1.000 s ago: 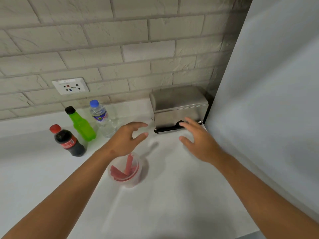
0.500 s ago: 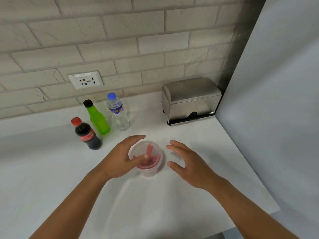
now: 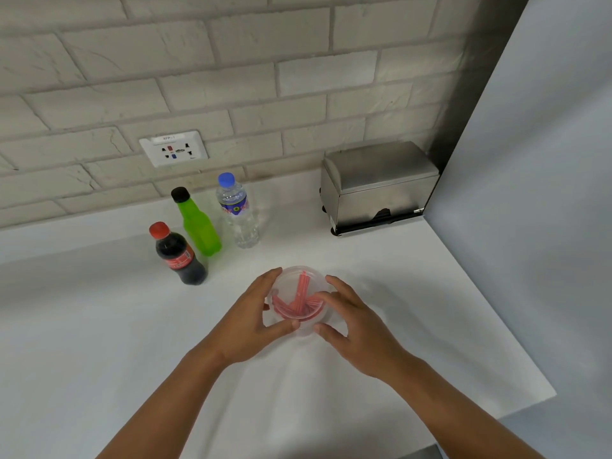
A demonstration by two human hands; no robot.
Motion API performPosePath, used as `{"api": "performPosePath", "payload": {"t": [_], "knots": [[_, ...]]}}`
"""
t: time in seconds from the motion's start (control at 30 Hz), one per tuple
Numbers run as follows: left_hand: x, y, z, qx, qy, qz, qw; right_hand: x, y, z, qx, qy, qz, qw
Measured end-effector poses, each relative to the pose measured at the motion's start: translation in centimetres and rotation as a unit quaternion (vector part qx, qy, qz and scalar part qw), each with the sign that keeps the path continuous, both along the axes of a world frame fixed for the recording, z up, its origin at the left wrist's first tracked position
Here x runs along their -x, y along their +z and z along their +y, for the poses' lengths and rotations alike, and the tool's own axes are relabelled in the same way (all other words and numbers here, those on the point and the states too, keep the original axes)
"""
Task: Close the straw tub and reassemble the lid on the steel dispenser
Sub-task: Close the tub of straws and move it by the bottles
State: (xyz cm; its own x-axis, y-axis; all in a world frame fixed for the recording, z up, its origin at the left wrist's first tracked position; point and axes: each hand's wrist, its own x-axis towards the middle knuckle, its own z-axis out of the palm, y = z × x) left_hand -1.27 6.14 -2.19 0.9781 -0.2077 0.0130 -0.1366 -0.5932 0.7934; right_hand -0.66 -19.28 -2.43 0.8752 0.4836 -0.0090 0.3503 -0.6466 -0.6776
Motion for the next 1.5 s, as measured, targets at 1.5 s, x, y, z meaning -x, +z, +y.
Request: {"api": "performPosePath", "payload": {"t": [1.5], "knots": [[-19.6, 0.6, -2.2, 0.048, 0.180, 0.036, 0.982, -20.3, 0.6, 6.5, -0.002, -0.100, -0.101, 0.990]]}}
